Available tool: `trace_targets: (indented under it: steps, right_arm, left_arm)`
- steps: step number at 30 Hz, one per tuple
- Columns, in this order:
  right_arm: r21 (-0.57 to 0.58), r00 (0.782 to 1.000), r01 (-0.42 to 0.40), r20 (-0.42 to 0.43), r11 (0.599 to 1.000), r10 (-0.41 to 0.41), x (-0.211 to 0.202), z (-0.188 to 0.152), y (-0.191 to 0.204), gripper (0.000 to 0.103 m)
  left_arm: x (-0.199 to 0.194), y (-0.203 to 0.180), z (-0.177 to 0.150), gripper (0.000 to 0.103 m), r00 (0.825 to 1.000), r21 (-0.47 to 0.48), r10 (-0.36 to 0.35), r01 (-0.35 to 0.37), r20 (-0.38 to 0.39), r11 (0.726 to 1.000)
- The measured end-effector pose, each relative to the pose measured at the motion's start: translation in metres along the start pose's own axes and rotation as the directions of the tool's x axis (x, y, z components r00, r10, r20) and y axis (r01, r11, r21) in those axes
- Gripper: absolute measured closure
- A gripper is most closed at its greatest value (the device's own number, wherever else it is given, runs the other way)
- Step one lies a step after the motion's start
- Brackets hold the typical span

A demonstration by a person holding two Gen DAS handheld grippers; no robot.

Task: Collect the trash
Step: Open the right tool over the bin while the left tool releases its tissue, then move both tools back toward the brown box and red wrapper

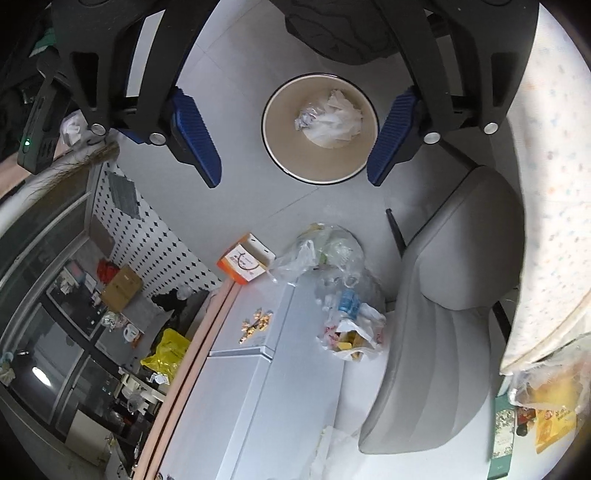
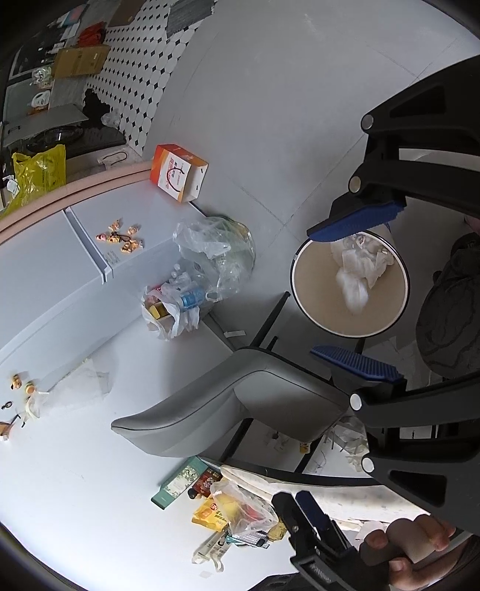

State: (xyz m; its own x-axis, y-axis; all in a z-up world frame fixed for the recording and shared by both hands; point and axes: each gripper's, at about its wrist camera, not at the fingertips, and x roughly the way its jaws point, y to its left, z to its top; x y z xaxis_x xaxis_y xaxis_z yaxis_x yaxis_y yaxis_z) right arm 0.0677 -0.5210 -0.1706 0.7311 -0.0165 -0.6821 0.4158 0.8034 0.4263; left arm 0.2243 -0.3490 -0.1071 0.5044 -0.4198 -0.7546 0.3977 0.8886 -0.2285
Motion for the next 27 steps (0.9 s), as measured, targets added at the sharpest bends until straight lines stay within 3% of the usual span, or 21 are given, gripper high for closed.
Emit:
trace_targets:
  steps: [6, 13, 20, 27]
  right_arm:
    - [-0.024, 1.0, -0.011, 0.01, 1.0, 0.012, -0.007, -0.002, 0.016, 0.032]
    - [-0.086, 0.998, -0.059, 0.029, 0.995, 0.062, -0.015, -0.005, 0.054, 0.015]
    - [-0.141, 0.996, -0.085, 0.009, 0.986, 0.087, -0.013, -0.007, 0.095, 0.01]
    - [-0.187, 0.993, -0.11, 0.014, 0.976, 0.115, -0.019, -0.013, 0.138, 0.008]
  left_arm:
    - [-0.031, 0.016, 0.002, 0.009, 0.999, -0.042, -0.003, 0.005, 0.053, 0.999]
    - [-0.077, 0.057, -0.002, 0.006, 0.989, -0.125, 0.061, -0.044, 0.132, 0.991]
    - [-0.11, 0.101, -0.015, 0.006, 0.977, -0.201, 0.122, -0.085, 0.177, 0.976]
    - [-0.139, 0.138, -0.03, 0.006, 0.967, -0.253, 0.139, -0.083, 0.214, 0.964]
